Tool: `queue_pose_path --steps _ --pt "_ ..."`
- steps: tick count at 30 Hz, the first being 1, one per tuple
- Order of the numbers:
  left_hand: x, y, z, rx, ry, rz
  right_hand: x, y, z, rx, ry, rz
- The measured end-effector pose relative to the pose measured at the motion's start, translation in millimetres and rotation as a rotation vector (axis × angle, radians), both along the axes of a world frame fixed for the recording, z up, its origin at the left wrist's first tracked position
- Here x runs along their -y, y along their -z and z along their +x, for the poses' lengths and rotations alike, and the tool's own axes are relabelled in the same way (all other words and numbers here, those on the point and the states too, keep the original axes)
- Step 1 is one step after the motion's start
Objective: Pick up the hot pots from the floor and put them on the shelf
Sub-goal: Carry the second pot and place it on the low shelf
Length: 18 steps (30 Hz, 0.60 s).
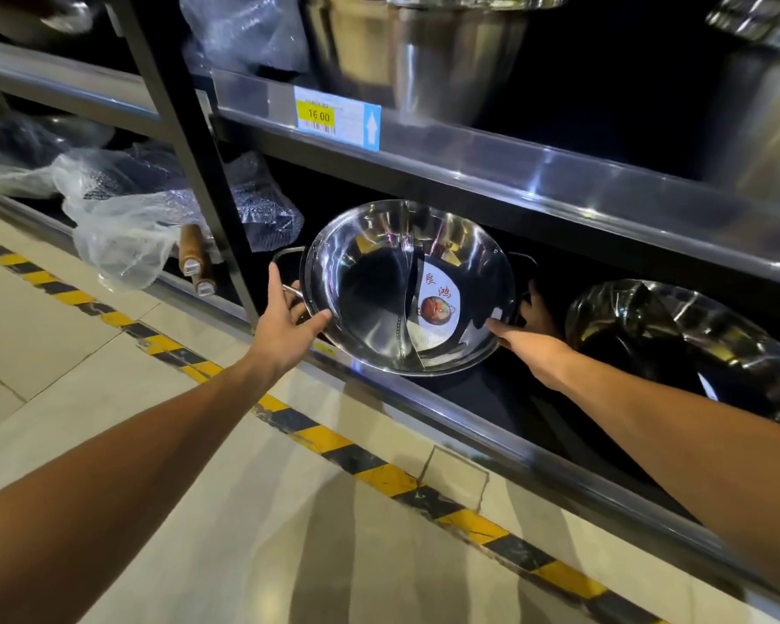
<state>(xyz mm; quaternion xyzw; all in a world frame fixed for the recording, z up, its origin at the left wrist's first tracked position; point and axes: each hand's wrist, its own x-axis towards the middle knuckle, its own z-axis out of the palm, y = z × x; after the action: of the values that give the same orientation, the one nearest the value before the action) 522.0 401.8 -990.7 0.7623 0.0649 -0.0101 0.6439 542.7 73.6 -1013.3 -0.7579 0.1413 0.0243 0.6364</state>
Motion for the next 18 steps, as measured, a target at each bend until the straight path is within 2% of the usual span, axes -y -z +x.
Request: queue_pose_path --steps 4,15,18 --pt "-5 18 21 -0.044 -0.024 0.016 -7 10 15 0.033 0.011 -0.105" --pt "-1 49 48 -0.081 -0.090 -0.055 -6 40 38 0.005 0.003 -0.166" --pt "-4 50 50 -0.082 -0.058 0.025 -8 39 41 -0.005 0.005 -0.172"
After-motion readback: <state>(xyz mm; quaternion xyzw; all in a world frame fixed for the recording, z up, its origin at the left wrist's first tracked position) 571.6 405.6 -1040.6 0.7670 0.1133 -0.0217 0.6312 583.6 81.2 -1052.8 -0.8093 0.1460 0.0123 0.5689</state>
